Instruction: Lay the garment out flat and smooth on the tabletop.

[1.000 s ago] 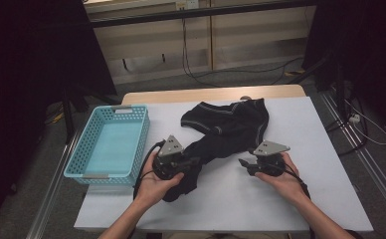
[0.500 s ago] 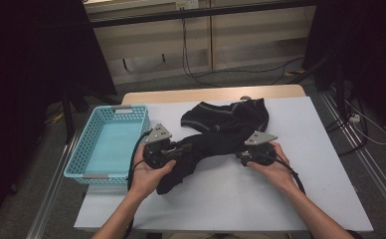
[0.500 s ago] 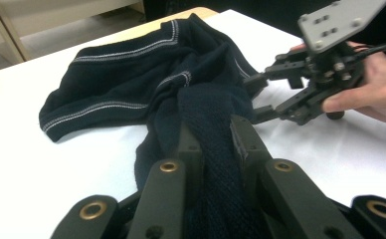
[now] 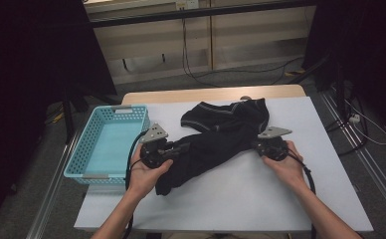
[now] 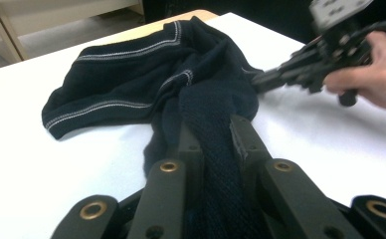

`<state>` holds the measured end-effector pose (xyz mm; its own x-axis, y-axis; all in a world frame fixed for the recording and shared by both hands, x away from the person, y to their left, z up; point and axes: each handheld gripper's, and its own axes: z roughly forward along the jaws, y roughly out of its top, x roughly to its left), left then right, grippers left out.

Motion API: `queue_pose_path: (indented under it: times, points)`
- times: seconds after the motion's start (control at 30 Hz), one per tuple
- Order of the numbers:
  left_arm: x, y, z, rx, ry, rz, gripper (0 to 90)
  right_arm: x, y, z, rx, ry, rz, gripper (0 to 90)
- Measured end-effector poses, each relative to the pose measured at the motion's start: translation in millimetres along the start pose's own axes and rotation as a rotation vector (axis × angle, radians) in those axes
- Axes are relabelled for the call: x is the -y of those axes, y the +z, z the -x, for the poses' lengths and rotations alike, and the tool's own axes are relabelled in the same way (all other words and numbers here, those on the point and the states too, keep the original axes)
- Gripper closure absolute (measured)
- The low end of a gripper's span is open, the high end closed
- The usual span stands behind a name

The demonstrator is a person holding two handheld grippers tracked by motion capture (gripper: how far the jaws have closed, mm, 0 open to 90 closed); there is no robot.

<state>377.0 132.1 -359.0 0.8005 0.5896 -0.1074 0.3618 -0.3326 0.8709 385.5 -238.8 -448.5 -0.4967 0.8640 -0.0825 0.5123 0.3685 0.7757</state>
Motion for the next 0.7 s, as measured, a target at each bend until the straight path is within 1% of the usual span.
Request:
queue_pose_path:
  times: [0.03, 0.07, 0.17, 0.2, 0.23, 0.27, 0.3, 0.33, 0.37, 0.4, 0.43, 0.47, 0.5, 0.53, 0.57, 0.6, 0.63, 0.67, 0.7]
  points:
    - [-0.2, -0.2, -0.3, -0.001, -0.001, -0.001, 78.6, 2.1, -3.7, 6.0, 0.009, 0.01, 0.002, 89.5]
    - [-0.3, -0.3, -0.5, -0.005, -0.008, -0.001, 78.6, 6.4, -9.6, 16.1, 0.033, 0.031, 0.001, 89.5]
    - [0.7, 1.2, -2.7, -0.003, -0.024, -0.012, 78.7, 17.0, -20.5, 38.6, 0.088, 0.057, -0.009, 89.6]
    - [2.3, 2.5, -4.1, -0.005, -0.036, -0.016, 78.7, 18.9, -22.7, 43.7, 0.098, 0.065, -0.01, 89.6]
    - [4.4, 3.9, -5.7, -0.003, -0.044, -0.023, 78.7, 21.4, -25.6, 52.3, 0.127, 0.074, -0.006, 89.6]
    - [7.1, 5.5, -7.0, 0.005, -0.063, -0.029, 78.7, 23.1, -27.1, 58.4, 0.15, 0.087, -0.005, 89.6]
    - [9.9, 7.0, -7.9, 0.016, -0.082, -0.04, 78.6, 24.6, -27.9, 62.7, 0.158, 0.096, 0.001, 89.6]
    - [13.0, 8.8, -8.1, 0.011, -0.086, -0.046, 78.4, 26.0, -28.3, 65.3, 0.155, 0.107, 0.018, 89.5]
    - [15.6, 10.7, -8.1, -0.008, -0.081, -0.06, 76.8, 26.7, -27.9, 65.4, 0.142, 0.107, 0.03, 89.3]
    - [17.8, 12.5, -8.4, -0.025, -0.059, -0.074, 75.6, 27.1, -26.6, 63.4, 0.13, 0.098, 0.032, 88.7]
    - [19.7, 14.1, -8.3, -0.047, -0.033, -0.083, 74.8, 27.2, -24.7, 60.5, 0.102, 0.09, 0.029, 87.2]
    - [21.2, 15.2, -8.0, -0.052, -0.028, -0.088, 72.5, 27.1, -23.5, 56.4, 0.09, 0.08, 0.027, 82.1]
    - [21.9, 15.9, -7.8, -0.048, -0.03, -0.091, 69.5, 26.8, -23.5, 52.2, 0.08, 0.072, 0.026, 78.9]
    - [21.7, 16.2, -6.5, -0.062, -0.024, -0.093, 63.8, 25.8, -24.2, 48.0, 0.068, 0.061, 0.029, 75.2]
    - [20.8, 15.6, -3.6, -0.083, -0.012, -0.086, 56.4, 24.2, -26.0, 44.3, 0.053, 0.049, 0.034, 70.7]
    - [19.4, 14.2, -0.6, -0.078, -0.001, -0.075, 51.4, 22.3, -28.2, 41.1, 0.05, 0.044, 0.047, 66.0]
    - [17.5, 12.6, 3.0, -0.074, 0.018, -0.062, 51.9, 20.5, -31.0, 38.0, 0.042, 0.048, 0.06, 64.7]
    - [15.2, 10.9, 7.4, -0.082, 0.048, -0.051, 50.2, 18.7, -33.6, 35.3, 0.031, 0.046, 0.076, 63.4]
    - [12.8, 9.7, 11.2, -0.077, 0.065, -0.044, 48.8, 17.1, -35.9, 32.4, 0.019, 0.043, 0.091, 62.3]
